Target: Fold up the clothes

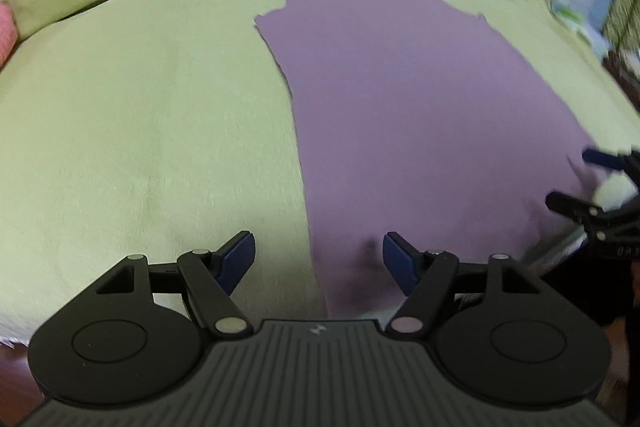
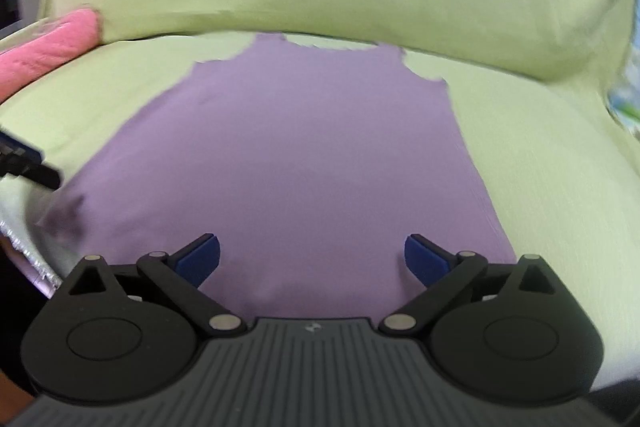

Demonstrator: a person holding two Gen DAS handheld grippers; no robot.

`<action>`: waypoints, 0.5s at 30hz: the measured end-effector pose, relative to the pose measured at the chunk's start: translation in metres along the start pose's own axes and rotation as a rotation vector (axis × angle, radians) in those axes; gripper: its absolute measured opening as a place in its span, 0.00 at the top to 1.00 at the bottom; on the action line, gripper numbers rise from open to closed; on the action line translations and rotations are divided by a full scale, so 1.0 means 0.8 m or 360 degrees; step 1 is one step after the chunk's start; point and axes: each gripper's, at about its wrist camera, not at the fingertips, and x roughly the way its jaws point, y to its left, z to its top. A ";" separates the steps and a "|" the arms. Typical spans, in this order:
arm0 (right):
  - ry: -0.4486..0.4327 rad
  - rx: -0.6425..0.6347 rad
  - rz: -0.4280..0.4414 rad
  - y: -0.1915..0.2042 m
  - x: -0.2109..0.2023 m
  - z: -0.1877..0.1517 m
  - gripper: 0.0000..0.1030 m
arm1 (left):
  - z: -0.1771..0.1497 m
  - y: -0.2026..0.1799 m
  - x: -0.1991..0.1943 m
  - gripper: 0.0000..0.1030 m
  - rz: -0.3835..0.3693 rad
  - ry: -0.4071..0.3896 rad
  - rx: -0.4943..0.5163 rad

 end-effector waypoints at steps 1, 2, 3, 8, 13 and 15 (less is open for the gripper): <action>0.0007 -0.0015 0.0009 0.001 0.001 -0.001 0.05 | -0.005 -0.005 0.000 0.31 0.0001 0.0020 0.0026; 0.0014 -0.0018 0.0012 0.001 0.003 -0.001 0.05 | -0.011 -0.010 0.000 0.31 -0.0009 0.0037 0.0044; 0.0013 -0.0008 0.0012 -0.001 0.003 -0.001 0.05 | -0.016 -0.014 0.001 0.31 -0.0019 0.0048 0.0059; -0.0010 0.0091 0.0011 -0.013 0.005 0.004 0.05 | -0.029 -0.007 0.009 0.34 -0.0096 0.0067 -0.0019; -0.0047 0.0182 -0.0001 -0.031 -0.002 0.006 0.05 | -0.020 0.022 0.020 0.39 -0.0236 0.0092 -0.0184; -0.0069 0.0260 0.0003 -0.043 -0.011 0.006 0.05 | -0.017 0.031 0.025 0.49 -0.0282 0.0098 -0.0242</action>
